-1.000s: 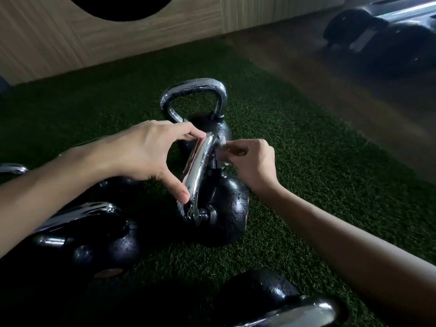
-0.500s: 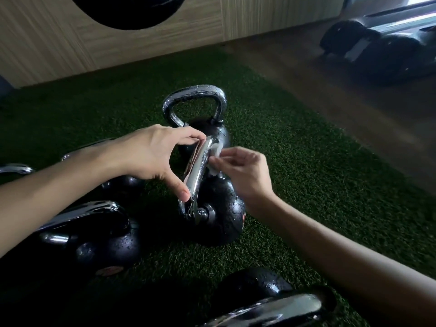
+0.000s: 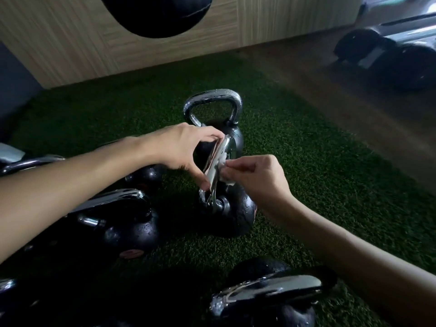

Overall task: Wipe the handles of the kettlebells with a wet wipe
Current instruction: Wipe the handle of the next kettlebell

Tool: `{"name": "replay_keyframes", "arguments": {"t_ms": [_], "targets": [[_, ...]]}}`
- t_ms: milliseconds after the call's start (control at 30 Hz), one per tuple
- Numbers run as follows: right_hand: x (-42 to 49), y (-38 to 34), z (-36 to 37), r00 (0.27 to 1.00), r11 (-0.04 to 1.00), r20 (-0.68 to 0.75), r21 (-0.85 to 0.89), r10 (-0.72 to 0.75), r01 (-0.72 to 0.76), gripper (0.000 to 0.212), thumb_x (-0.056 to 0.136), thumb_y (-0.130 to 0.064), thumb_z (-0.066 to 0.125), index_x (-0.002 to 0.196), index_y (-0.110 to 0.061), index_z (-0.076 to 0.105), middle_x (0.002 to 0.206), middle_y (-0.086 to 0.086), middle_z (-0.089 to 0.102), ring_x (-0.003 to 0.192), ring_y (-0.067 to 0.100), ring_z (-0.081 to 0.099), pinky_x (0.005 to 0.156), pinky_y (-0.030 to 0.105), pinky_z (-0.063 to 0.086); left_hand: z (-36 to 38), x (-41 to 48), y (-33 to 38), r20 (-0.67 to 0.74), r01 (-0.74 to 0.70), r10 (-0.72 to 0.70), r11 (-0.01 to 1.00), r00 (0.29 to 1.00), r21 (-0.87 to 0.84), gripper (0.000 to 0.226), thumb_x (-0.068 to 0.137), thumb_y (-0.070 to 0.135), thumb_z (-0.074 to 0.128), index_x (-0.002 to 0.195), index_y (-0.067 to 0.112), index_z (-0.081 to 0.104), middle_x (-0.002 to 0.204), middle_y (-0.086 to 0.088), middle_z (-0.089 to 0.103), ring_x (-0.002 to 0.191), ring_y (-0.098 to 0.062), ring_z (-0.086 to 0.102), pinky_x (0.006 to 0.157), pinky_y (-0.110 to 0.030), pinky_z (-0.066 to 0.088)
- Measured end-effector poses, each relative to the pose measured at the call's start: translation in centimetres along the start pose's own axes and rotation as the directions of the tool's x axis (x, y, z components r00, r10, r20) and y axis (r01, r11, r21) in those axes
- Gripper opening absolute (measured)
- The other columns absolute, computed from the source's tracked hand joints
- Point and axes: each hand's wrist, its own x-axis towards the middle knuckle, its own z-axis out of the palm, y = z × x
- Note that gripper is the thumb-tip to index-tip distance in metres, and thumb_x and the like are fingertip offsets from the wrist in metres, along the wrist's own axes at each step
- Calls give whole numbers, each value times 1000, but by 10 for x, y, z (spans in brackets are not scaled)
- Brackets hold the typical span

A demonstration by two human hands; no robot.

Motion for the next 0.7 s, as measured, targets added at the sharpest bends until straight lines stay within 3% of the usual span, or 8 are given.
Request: {"name": "replay_keyframes", "arguments": {"t_ms": [100,200,300,367,433,500,633,700], "targets": [[12,-11,-9,995,998,75,10,63,-64,21,69,-18,94,86,-14,82,82,1,80,83,22,78,90,45,61,1,-3,-2,-3,-3,3,1000,1000,-25,131,39,67,90,154,41,33,155,15,46,145,-7,39,106,-22,31],[7,-14,-11,990,993,116,-100,75,-64,25,63,-24,97,81,-15,82,81,-1,80,87,27,77,90,47,60,3,-4,-3,-9,-2,2,1000,1000,-23,131,38,71,88,154,42,32,155,13,46,142,-13,46,111,-30,37],[-10,-7,-3,975,986,178,-129,130,-108,23,63,-22,97,78,-16,81,79,3,79,91,38,75,89,55,59,4,-4,-5,-17,-3,3,1000,1000,-18,129,42,67,89,154,43,31,156,11,45,147,-14,38,114,-34,33],[-11,-3,-1,962,972,210,-196,172,-131,22,63,-22,97,78,-17,81,77,-1,79,82,26,77,79,43,62,4,-5,-5,-14,1,-1,1000,1000,-16,128,44,64,92,155,44,30,158,10,44,149,-16,35,115,-36,31],[-11,-4,-3,956,951,240,-294,170,-96,21,63,-22,97,78,-20,82,72,-8,77,68,5,68,64,24,53,4,-5,-5,-10,1,-1,1000,1000,-18,128,46,64,92,155,44,29,158,10,43,149,-16,34,114,-34,30],[-11,-6,-3,961,939,244,-341,130,-40,20,64,-19,96,79,-21,82,71,-11,76,64,-3,65,60,14,50,4,-5,-6,-9,-2,1,1000,1000,-19,128,46,64,92,156,44,28,158,10,43,149,-15,34,112,-33,30],[-9,-3,-5,958,974,263,-219,115,-57,20,69,-13,93,85,-12,81,78,-4,79,75,6,75,71,19,57,4,-6,-7,19,-5,5,1000,1000,-25,129,50,65,91,158,45,22,161,8,39,152,-16,29,119,-37,26],[-5,3,-3,951,960,272,-273,147,-70,20,69,-17,94,85,-15,82,76,-5,78,67,0,69,60,15,51,4,-7,-9,26,12,-11,999,1000,-51,129,51,66,90,158,47,21,160,7,40,152,-15,30,119,-35,25]]}}
